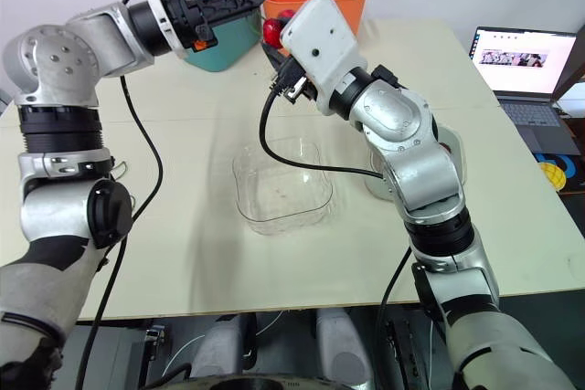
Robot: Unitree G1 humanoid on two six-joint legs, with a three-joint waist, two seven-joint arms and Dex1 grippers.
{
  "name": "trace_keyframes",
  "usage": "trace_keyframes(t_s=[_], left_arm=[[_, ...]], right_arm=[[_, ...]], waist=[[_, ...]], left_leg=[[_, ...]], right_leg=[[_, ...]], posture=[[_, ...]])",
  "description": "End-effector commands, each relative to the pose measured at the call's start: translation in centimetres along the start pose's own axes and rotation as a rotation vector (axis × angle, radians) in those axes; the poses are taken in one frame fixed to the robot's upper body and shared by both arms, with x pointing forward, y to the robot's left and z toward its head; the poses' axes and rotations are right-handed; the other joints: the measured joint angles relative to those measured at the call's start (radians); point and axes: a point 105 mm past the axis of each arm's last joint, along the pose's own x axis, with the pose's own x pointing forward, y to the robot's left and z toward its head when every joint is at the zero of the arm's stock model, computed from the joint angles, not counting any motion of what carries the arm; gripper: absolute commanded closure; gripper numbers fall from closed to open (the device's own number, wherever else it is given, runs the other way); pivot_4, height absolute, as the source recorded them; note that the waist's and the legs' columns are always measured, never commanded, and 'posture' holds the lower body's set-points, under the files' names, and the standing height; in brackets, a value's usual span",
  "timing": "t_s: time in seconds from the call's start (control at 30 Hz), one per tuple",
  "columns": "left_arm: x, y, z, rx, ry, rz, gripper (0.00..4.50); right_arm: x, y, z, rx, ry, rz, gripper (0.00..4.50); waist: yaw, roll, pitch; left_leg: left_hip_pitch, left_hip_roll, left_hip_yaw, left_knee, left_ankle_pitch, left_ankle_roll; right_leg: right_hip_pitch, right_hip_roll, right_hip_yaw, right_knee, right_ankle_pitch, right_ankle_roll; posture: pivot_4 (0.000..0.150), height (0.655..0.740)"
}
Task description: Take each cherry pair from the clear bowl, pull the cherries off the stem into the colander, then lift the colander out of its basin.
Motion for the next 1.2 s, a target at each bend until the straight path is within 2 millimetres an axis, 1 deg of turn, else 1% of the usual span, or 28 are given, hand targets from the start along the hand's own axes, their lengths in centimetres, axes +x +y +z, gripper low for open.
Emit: trace_keyframes(t_s=[0.03, 0.13, 0.17, 0.27, 0.33, 0.37, 0.47, 0.6, 0.67, 0.73, 0.83, 0.93, 1.07, 1.2], left_arm=[[-0.8, -0.8, 1.7, 0.088, -0.038, -0.021, 4.5], [-1.3, -0.3, 2.0, 0.121, -0.036, -0.016, 4.5], [-1.6, -0.2, 2.2, 0.14, -0.028, -0.021, 4.5], [-2.7, -0.6, 1.7, 0.214, 0.032, -0.091, 4.5], [-3.6, -0.9, 1.4, 0.268, 0.073, -0.146, 4.5], [-4.0, -0.9, 1.2, 0.293, 0.097, -0.164, 4.5], [-4.7, -0.9, 0.9, 0.341, 0.147, -0.206, 4.5], [-4.8, -1.5, 0.7, 0.373, 0.197, -0.265, 4.5], [-4.7, -1.7, 0.6, 0.388, 0.215, -0.286, 4.5], [-4.4, -2.2, 0.4, 0.403, 0.232, -0.316, 4.5], [-3.8, -3.1, 0.4, 0.414, 0.235, -0.363, 4.5], [-3.3, -3.7, 0.2, 0.409, 0.233, -0.38, 4.5], [-3.3, -4.2, 0.1, 0.404, 0.235, -0.395, 4.5], [-3.2, -4.7, -0.2, 0.399, 0.235, -0.407, 4.5]], right_arm=[[-0.5, -0.6, 1.3, -0.019, -0.054, -0.015, 1.41], [-1.2, -0.7, 1.5, -0.008, -0.056, 0.01, 0.29], [-1.7, -0.9, 1.7, 0.016, -0.057, 0.024, 0.04], [-2.9, -2.1, 2.1, 0.154, -0.044, 0.056, 0.04], [-3.6, -3.4, 2.0, 0.288, -0.008, 0.081, 0.04], [-4.0, -3.7, 1.7, 0.381, 0.025, 0.126, 0.04], [-5.4, -3.5, 1.8, 0.563, 0.107, 0.296, 0.04], [-6.2, -3.5, 2.8, 0.674, 0.152, 0.441, 0.04], [-5.9, -3.7, 3.3, 0.71, 0.157, 0.471, 0.04], [-5.2, -3.8, 3.7, 0.748, 0.152, 0.493, 0.04], [-4.3, -3.6, 3.6, 0.787, 0.159, 0.515, 0.04], [-3.5, -2.5, 2.9, 0.817, 0.185, 0.55, 0.04], [-2.8, -1.1, 2.6, 0.814, 0.193, 0.587, 0.04], [-2.4, -0.3, 2.5, 0.824, 0.183, 0.611, 0.04]], waist=[[0.0, 0.0, 0.0], [0.001, 0.0, 0.0], [0.001, 0.0, 0.0], [0.0, 0.0, 0.0], [0.0, 0.0, 0.0], [0.001, 0.0, 0.0], [0.002, 0.0, 0.0], [0.0, 0.001, 0.0], [-0.001, 0.001, 0.0], [-0.002, 0.001, 0.0], [0.0, 0.001, 0.0], [0.0, 0.001, 0.0], [-0.001, 0.001, 0.001], [-0.001, 0.001, 0.001]], left_leg=[[0.0, 0.0, 0.0, 0.0, 0.0, 0.0], [0.0, 0.0, 0.0, 0.0, 0.0, 0.0], [0.0, 0.0, 0.0, 0.0, 0.0, 0.0], [0.0, 0.0, 0.0, 0.0, 0.0, 0.0], [0.0, 0.0, 0.0, 0.0, 0.0, 0.0], [0.0, 0.0, 0.0, 0.0, 0.0, 0.0], [0.0, 0.0, 0.0, 0.0, 0.0, 0.0], [0.0, 0.0, 0.0, 0.0, 0.0, 0.0], [0.0, 0.0, 0.001, 0.0, 0.0, 0.0], [0.0, 0.0, 0.001, 0.0, 0.0, 0.0], [0.0, 0.0, 0.0, 0.0, 0.0, 0.0], [-0.001, 0.0, 0.0, 0.0, 0.0, 0.0], [-0.001, 0.0, 0.0, 0.0, 0.0, 0.0], [-0.001, 0.0, 0.0, 0.0, 0.0, 0.0]], right_leg=[[0.0, 0.0, 0.0, 0.0, 0.0, 0.0], [0.0, 0.0, 0.0, 0.0, 0.0, 0.0], [0.0, 0.0, 0.0, 0.0, 0.0, 0.0], [0.0, 0.0, 0.0, 0.0, 0.0, 0.0], [0.0, 0.0, 0.0, 0.0, 0.0, 0.0], [0.0, 0.0, 0.0, 0.0, 0.0, 0.0], [0.0, 0.0, 0.0, 0.0, -0.001, -0.002], [0.0, 0.0, 0.0, 0.0, -0.002, -0.004], [0.0, 0.0, 0.0, 0.0, -0.002, -0.004], [0.0, 0.0, 0.0, 0.0, -0.002, -0.004], [0.0, 0.0, 0.0, 0.0, -0.003, -0.002], [0.0, 0.0, 0.0, 0.0, -0.003, 0.001], [-0.001, 0.0, 0.0, 0.0, -0.002, 0.003], [-0.001, 0.0, 0.0, 0.0, -0.002, 0.003]], posture=[[0.15, 0.74], [0.15, 0.74], [0.15, 0.74], [0.15, 0.74], [0.15, 0.74], [0.15, 0.74], [0.15, 0.74], [0.15, 0.74], [0.15, 0.74], [0.15, 0.74], [0.15, 0.74], [0.15, 0.74], [0.15, 0.74], [0.15, 0.74]])
